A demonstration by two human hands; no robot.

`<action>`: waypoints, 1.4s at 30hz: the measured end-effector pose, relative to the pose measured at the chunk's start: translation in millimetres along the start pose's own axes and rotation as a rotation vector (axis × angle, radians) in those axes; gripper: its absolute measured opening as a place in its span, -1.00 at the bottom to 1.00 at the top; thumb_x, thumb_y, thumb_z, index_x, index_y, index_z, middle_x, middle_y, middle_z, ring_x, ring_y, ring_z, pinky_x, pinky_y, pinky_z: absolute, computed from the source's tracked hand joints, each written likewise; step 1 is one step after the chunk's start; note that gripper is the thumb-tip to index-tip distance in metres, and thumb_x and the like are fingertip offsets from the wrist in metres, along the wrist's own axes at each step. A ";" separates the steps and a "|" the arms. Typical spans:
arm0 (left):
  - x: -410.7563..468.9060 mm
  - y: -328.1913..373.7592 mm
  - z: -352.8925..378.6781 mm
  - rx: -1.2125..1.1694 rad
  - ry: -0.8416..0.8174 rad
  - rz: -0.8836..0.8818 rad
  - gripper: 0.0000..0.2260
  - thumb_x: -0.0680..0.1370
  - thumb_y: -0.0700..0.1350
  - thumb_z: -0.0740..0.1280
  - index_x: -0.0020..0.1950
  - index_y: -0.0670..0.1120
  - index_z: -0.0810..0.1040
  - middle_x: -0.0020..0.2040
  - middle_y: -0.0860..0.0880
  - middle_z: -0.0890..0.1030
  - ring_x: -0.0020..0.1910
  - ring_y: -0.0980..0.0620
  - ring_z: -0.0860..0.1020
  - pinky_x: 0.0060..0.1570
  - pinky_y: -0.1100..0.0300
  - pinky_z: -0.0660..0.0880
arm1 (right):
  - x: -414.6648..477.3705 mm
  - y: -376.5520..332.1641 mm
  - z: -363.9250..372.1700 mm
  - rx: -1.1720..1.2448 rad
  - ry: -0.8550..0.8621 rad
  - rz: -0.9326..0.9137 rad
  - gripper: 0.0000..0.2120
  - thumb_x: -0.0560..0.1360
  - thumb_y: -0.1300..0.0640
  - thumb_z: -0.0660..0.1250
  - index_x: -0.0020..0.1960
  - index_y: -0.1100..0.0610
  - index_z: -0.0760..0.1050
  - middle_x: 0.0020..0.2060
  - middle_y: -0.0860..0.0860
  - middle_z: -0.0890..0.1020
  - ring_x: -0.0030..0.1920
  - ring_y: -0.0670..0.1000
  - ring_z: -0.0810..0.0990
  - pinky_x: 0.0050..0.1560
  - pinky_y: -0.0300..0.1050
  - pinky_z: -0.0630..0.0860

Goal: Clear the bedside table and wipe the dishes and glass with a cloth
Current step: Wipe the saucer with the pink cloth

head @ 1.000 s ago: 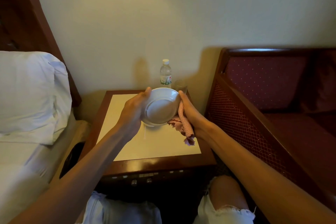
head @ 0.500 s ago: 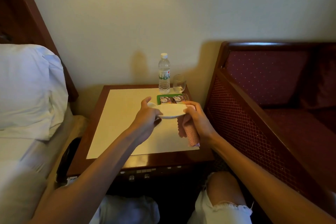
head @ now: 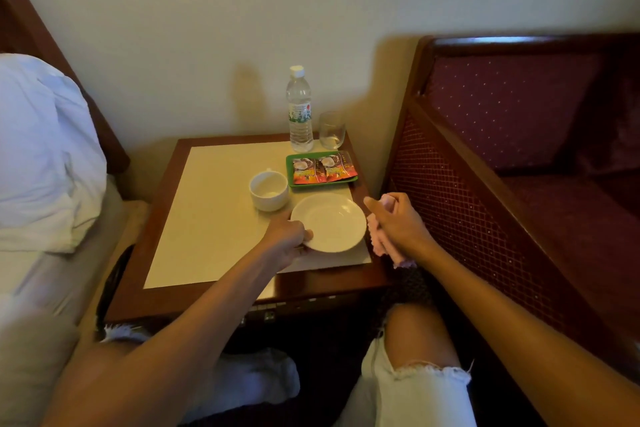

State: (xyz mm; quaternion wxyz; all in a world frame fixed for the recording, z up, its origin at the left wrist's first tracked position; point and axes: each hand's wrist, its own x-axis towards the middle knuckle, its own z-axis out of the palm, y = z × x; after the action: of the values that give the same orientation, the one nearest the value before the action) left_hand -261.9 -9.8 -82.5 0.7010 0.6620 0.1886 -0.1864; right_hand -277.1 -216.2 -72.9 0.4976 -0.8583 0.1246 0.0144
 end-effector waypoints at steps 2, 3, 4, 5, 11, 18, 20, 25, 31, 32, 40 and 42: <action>6.4 -0.4 3.9 0.021 0.025 0.016 -0.49 0.51 -0.54 0.16 0.40 -0.17 0.40 0.25 -0.24 0.47 0.18 -0.24 0.42 -0.11 -0.07 0.51 | 6.1 -2.2 -5.6 0.033 0.036 0.021 -0.48 0.50 -0.24 0.31 0.26 0.07 0.29 -0.03 -0.06 0.52 -0.03 -0.04 0.56 0.03 -0.06 0.51; 8.1 0.3 5.5 0.033 0.043 0.025 -0.50 0.51 -0.54 0.17 0.39 -0.18 0.40 0.23 -0.22 0.48 0.17 -0.22 0.42 -0.12 -0.07 0.51 | 8.7 -4.0 -7.9 0.054 0.036 0.026 -0.50 0.51 -0.23 0.31 0.23 0.07 0.27 -0.07 -0.07 0.52 -0.08 -0.08 0.56 -0.08 -0.13 0.50; 10.7 0.2 6.3 0.053 0.065 0.037 -0.51 0.50 -0.53 0.20 0.36 -0.16 0.41 0.21 -0.21 0.48 0.17 -0.21 0.43 -0.10 -0.09 0.53 | 10.8 -6.1 -8.7 0.078 0.033 0.029 -0.52 0.51 -0.21 0.32 0.20 0.08 0.25 -0.08 -0.07 0.51 -0.12 -0.11 0.56 -0.17 -0.19 0.47; 13.0 -0.4 6.6 0.098 0.093 0.055 -0.55 0.49 -0.51 0.24 0.30 -0.13 0.43 0.21 -0.20 0.50 0.18 -0.22 0.46 -0.05 -0.12 0.55 | 13.5 -6.8 -8.3 0.104 0.028 0.029 -0.52 0.51 -0.20 0.33 0.19 0.09 0.23 -0.07 -0.06 0.51 -0.12 -0.13 0.57 -0.21 -0.23 0.45; 14.5 0.2 -1.5 0.613 0.245 0.239 -0.68 0.42 -0.22 0.49 0.14 -0.14 0.54 0.01 -0.14 0.62 0.00 -0.21 0.63 -0.06 -0.13 0.63 | 19.1 -17.8 1.3 0.272 -0.065 0.059 -0.42 0.48 -0.24 0.34 0.24 0.15 0.26 -0.05 0.01 0.55 -0.08 -0.07 0.59 -0.10 -0.17 0.53; 16.0 -3.9 -18.9 0.944 0.308 0.377 -0.60 0.49 0.04 0.46 0.25 -0.07 0.50 0.07 -0.10 0.68 0.00 -0.17 0.65 0.05 -0.04 0.55 | 10.7 -27.6 9.6 0.352 -0.194 0.067 -0.42 0.53 -0.33 0.17 0.18 0.16 0.55 0.02 0.11 0.65 0.04 0.07 0.63 0.07 0.00 0.54; 12.0 2.3 -23.5 0.927 0.340 0.443 -0.67 0.54 0.07 0.40 0.23 -0.04 0.51 0.05 -0.06 0.68 -0.08 -0.15 0.67 0.03 -0.05 0.57 | 6.1 -31.3 10.5 0.361 -0.222 0.073 -0.44 0.58 -0.27 0.13 0.18 0.18 0.57 0.00 0.11 0.65 0.00 0.04 0.62 0.00 -0.09 0.53; -10.3 23.4 -35.2 0.533 0.188 0.534 -0.86 0.61 0.01 0.32 0.12 0.01 0.57 -0.01 -0.03 0.68 -0.18 0.03 0.67 -0.04 0.00 0.62 | 0.9 -39.0 23.4 0.530 -0.231 0.146 -0.47 0.56 -0.26 0.18 0.16 0.17 0.61 0.06 0.16 0.67 0.02 0.11 0.65 0.16 0.05 0.55; -19.0 30.2 -43.9 0.338 -0.137 0.364 -0.49 0.38 0.07 0.57 0.29 0.04 0.54 0.08 -0.08 0.67 0.08 -0.03 0.64 0.04 0.02 0.61 | -1.1 -49.3 44.0 0.498 -0.444 0.167 -0.11 0.27 -0.58 0.20 0.24 0.12 0.60 0.16 0.25 0.62 0.19 0.25 0.59 0.34 0.26 0.42; -19.1 30.4 -47.1 0.372 -0.143 0.374 -0.50 0.36 0.02 0.60 0.26 0.03 0.56 0.06 -0.13 0.66 0.06 -0.07 0.64 0.00 0.01 0.62 | -1.9 -50.2 45.7 0.507 -0.511 0.178 -0.11 0.33 -0.57 0.15 0.27 0.13 0.58 0.22 0.28 0.58 0.22 0.26 0.56 0.37 0.25 0.38; -28.1 31.1 -80.4 0.275 -0.157 0.179 -0.75 0.50 -0.32 0.41 0.17 -0.19 0.59 0.06 -0.10 0.61 0.02 -0.04 0.59 -0.07 0.11 0.60 | -4.8 -50.0 29.5 0.612 -0.656 0.180 -0.64 0.52 0.01 0.35 0.26 0.14 0.53 0.13 0.13 0.62 0.15 0.10 0.58 0.12 -0.07 0.59; -33.8 31.5 -85.0 0.274 -0.180 0.131 -0.77 0.49 -0.27 0.45 0.14 -0.21 0.57 0.02 -0.09 0.63 0.03 -0.04 0.60 -0.05 0.08 0.59 | -7.6 -53.4 36.8 0.540 -0.574 0.161 -0.67 0.50 0.26 0.38 0.26 0.22 0.51 0.09 0.11 0.64 0.07 0.03 0.63 -0.06 -0.19 0.62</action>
State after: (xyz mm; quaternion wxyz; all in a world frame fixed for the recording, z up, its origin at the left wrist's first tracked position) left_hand -276.3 77.2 -42.6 0.6289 0.7429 0.0547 -0.2227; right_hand -268.6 -157.8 -44.9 0.7171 -0.6453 0.0470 0.2592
